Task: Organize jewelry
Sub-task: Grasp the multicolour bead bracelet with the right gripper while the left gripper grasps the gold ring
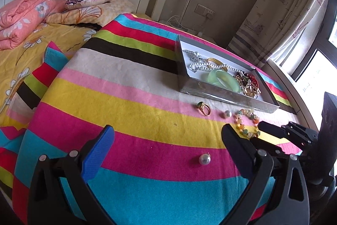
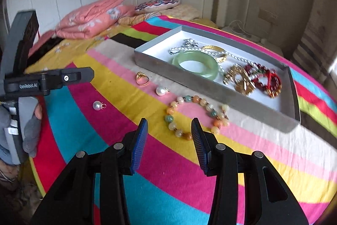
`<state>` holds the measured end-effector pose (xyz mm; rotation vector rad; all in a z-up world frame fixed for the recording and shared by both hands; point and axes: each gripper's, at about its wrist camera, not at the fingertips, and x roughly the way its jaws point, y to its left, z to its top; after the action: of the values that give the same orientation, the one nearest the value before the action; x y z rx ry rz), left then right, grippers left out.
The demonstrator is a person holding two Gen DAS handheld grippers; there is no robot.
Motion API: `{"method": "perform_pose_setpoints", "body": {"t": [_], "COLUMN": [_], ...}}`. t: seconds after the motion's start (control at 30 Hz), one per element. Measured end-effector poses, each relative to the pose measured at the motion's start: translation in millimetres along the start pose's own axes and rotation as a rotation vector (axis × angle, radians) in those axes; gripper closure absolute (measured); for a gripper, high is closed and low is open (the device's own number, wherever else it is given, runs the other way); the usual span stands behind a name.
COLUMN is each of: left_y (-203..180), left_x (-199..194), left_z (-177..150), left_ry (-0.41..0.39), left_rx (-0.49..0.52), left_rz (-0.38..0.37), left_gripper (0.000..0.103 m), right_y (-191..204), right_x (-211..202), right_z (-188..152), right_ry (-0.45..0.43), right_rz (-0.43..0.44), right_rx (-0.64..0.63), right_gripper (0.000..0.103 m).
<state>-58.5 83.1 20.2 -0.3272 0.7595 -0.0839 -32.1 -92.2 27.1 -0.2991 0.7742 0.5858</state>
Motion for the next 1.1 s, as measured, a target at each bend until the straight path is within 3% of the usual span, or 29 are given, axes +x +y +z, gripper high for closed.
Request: {"method": "perform_pose_setpoints", "body": {"t": [0.23,0.3,0.5,0.73,0.93,1.03,1.1], "left_y": [0,1,1,2,3,3,3], "left_x": [1,1,2,3,6,6,6], "left_z": [0,0,0,0,1,1,1], "left_ry": [0.005,0.006,0.008,0.018,0.032,0.034,0.033], "left_rx": [-0.003,-0.004,-0.007,-0.012,-0.02,-0.02,-0.02], "left_rz": [-0.002,-0.004,-0.004,0.0,0.01,0.008,0.006], "left_gripper": [0.003,0.003,0.003,0.003,0.003,0.003,0.003], "right_y": [0,-3,-13,-57,-58,-53,-55], "right_x": [24,21,-9,-41,-40,-28,-26], "right_z": [9,5,-27,-66,-47,-40,-39], "right_ry": [0.071,0.073,0.081,0.058,0.01,0.048,0.06], "right_rz": [0.005,0.039,0.032,0.134,0.08,-0.019,-0.042], "right_rx": [-0.045,-0.031,-0.034,0.135,0.131,0.06,0.039], "right_gripper": [0.065,0.093,0.093,0.091,0.09,0.076,0.06]}}
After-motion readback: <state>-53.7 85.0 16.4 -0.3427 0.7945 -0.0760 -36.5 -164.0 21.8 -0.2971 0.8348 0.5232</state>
